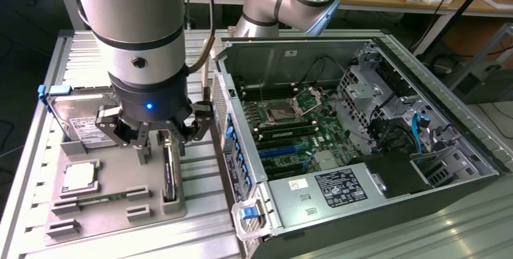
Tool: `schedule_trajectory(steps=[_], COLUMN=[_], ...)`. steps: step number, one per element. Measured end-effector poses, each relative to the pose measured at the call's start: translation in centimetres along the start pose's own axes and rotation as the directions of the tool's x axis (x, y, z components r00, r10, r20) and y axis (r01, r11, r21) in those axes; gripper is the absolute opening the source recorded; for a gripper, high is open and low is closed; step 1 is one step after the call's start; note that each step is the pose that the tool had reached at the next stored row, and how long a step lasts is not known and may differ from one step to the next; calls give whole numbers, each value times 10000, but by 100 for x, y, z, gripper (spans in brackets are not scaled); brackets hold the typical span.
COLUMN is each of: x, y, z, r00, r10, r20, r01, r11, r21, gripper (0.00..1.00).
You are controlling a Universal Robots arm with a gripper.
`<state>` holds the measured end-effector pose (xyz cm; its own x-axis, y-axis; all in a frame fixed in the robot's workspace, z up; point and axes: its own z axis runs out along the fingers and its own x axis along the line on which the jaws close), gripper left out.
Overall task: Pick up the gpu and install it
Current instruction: 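Pick up the gpu and move the gpu toward the slot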
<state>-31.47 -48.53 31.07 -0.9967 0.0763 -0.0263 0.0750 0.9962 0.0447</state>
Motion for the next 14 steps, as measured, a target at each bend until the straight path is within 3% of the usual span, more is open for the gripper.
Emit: schedule_trajectory(steps=[14], x=[3], y=[-4], z=[90], r00=[10000], r10=[-2], r20=[19], r01=[2], r11=[10000], r21=[-1], gripper=[54])
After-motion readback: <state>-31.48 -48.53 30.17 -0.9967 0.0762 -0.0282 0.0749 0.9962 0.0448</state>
